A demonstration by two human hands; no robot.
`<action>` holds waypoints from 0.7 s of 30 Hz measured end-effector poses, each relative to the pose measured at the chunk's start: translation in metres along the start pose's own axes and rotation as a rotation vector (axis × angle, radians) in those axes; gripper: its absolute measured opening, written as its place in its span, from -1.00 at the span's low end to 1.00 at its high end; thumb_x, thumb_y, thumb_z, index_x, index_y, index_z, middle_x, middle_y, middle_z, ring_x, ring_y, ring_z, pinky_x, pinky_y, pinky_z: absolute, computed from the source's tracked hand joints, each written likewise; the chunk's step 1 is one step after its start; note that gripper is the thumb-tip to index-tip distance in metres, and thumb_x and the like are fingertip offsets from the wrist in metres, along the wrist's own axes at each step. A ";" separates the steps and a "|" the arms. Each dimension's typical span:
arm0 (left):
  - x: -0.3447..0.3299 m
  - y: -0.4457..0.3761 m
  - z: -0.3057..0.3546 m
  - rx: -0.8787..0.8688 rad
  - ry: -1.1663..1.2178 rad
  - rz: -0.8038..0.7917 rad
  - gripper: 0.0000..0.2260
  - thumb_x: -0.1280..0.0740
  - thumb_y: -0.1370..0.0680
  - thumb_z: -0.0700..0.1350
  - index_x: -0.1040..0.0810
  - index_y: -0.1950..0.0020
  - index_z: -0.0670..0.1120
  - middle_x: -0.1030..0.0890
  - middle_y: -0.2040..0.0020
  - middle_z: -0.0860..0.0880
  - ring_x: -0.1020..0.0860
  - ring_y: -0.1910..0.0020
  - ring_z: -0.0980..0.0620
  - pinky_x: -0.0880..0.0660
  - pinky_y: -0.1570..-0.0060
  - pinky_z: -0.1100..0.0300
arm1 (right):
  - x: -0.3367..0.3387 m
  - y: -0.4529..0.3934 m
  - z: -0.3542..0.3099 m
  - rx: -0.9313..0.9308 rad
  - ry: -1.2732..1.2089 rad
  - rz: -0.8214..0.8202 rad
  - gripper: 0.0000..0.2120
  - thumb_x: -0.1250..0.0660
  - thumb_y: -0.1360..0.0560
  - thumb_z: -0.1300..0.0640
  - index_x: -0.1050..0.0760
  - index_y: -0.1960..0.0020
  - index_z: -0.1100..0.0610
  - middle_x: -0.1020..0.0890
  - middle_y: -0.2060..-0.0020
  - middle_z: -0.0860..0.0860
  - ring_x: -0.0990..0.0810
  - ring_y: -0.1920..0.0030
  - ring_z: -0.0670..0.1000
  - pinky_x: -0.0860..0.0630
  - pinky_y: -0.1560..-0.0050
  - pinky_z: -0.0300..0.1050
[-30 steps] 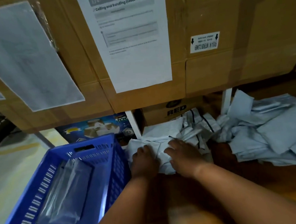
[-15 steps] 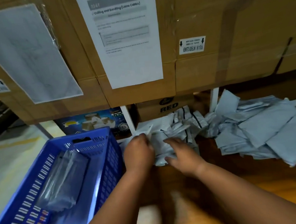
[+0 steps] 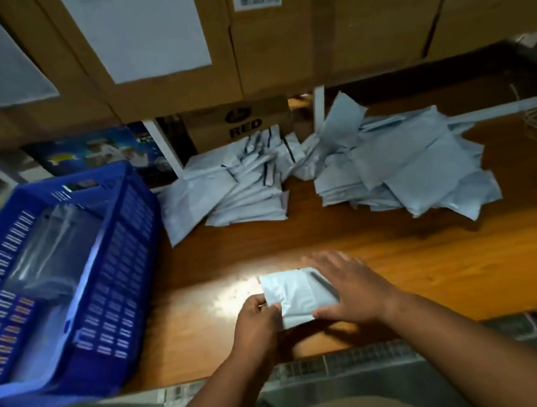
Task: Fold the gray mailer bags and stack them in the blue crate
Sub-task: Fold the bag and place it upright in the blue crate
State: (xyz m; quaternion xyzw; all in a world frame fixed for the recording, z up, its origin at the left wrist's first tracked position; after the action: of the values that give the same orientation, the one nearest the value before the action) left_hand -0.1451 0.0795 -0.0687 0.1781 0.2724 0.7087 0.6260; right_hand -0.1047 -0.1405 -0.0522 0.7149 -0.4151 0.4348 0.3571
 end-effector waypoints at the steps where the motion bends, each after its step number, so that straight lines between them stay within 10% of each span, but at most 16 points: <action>1: -0.004 0.006 -0.014 0.004 -0.041 0.045 -0.79 -0.30 -0.57 -0.32 -0.60 -0.16 -0.13 -0.71 -0.06 -0.29 -0.73 0.00 -0.35 -0.65 0.06 -0.44 | -0.010 0.015 0.003 0.033 0.040 -0.024 -0.06 -0.31 -0.45 -0.49 0.00 -0.67 -0.23 -0.19 -0.65 -0.07 -0.17 -0.63 0.06 -0.19 -0.61 0.14; 9: -0.011 0.026 -0.020 -0.479 -0.972 0.153 -0.66 -0.35 -0.62 -0.06 -0.41 -0.38 0.12 -0.52 -0.17 0.05 -0.59 -0.03 0.09 -0.60 0.13 0.30 | -0.040 0.052 0.005 0.037 0.212 0.033 -0.31 -0.24 -0.62 -0.32 -0.13 -0.66 -0.13 -0.28 -0.62 0.05 -0.23 -0.63 0.16 -0.04 -0.66 0.33; 14: -0.011 0.031 -0.030 -0.863 -1.547 0.077 -0.35 -0.15 -0.69 0.25 -0.23 -0.68 -0.08 -0.21 -0.68 -0.12 -0.16 -0.66 -0.14 -0.24 -0.62 -0.08 | -0.045 0.050 -0.003 0.024 0.281 0.054 -0.31 -0.23 -0.65 -0.19 -0.16 -0.69 0.04 -0.21 -0.67 0.16 -0.10 -0.70 0.21 0.04 -0.66 0.38; 21: -0.033 0.022 -0.033 -0.875 -1.703 -0.099 -0.15 -0.13 -0.60 0.20 0.16 -0.74 -0.15 0.22 -0.73 -0.21 0.30 -0.70 -0.14 0.05 -0.67 -0.18 | -0.052 0.046 -0.024 0.074 0.278 0.092 -0.19 -0.16 -0.60 -0.19 -0.04 -0.73 0.15 -0.02 -0.72 0.19 0.10 -0.73 0.19 0.09 -0.69 0.28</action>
State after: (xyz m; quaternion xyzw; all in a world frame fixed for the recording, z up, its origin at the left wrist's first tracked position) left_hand -0.1773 0.0403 -0.0781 0.3723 -0.5555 0.3532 0.6542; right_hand -0.1683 -0.1233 -0.0840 0.6408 -0.3776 0.5605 0.3643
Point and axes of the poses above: each hand's wrist, its own y-axis away from the middle knuckle, its own x-axis out of the back of the hand, z = x × y, the point moved 3 cm from there along -y, towards the middle knuckle
